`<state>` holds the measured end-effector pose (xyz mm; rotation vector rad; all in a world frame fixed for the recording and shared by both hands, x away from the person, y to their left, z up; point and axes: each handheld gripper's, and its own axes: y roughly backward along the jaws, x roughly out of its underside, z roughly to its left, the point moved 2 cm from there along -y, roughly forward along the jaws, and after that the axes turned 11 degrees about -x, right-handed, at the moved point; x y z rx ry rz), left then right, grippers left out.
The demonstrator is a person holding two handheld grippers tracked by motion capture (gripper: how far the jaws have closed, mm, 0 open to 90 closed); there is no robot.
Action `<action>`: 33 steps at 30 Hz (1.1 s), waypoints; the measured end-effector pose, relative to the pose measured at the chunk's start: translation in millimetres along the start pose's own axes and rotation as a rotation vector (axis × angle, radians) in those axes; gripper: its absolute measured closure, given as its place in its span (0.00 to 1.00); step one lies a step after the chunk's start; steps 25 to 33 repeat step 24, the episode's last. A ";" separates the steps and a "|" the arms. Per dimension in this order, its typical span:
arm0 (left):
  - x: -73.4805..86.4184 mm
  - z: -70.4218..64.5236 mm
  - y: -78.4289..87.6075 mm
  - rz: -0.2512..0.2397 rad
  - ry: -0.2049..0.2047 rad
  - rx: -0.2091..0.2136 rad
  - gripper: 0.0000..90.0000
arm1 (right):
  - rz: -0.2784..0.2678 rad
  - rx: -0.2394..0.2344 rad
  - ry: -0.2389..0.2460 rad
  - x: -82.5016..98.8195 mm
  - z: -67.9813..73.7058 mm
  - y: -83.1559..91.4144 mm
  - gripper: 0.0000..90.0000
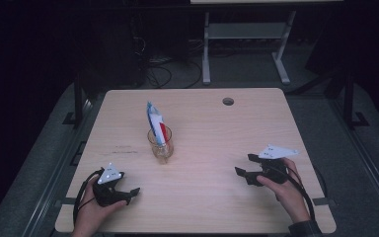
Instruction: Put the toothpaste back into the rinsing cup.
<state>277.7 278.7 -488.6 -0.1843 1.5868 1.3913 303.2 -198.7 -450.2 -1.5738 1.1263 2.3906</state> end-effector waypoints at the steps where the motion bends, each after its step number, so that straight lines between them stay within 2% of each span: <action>1: 0.0 0.0 0.0 0.000 0.000 0.000 0.15 | 0.009 0.011 -0.001 3.8 0.2 2.1 0.29; 8: 0.1 0.0 0.2 0.002 -0.001 0.000 0.15 | 0.055 0.054 -0.024 28.4 -2.1 13.9 0.29; 10: 0.2 0.1 0.3 0.002 -0.003 -0.001 0.15 | 0.093 0.081 -0.035 41.6 -2.9 16.7 0.29; 15: 0.2 0.0 0.4 0.002 -0.003 -0.001 0.15 | 0.141 0.113 -0.030 57.7 -3.6 17.4 0.29; 23: 0.4 -0.2 0.3 0.001 0.001 -0.006 0.15 | 0.145 0.117 -0.026 62.1 -3.3 15.4 0.25; 33: 0.4 -0.2 0.3 0.001 0.001 -0.006 0.15 | 0.145 0.117 -0.026 62.1 -3.3 15.4 0.25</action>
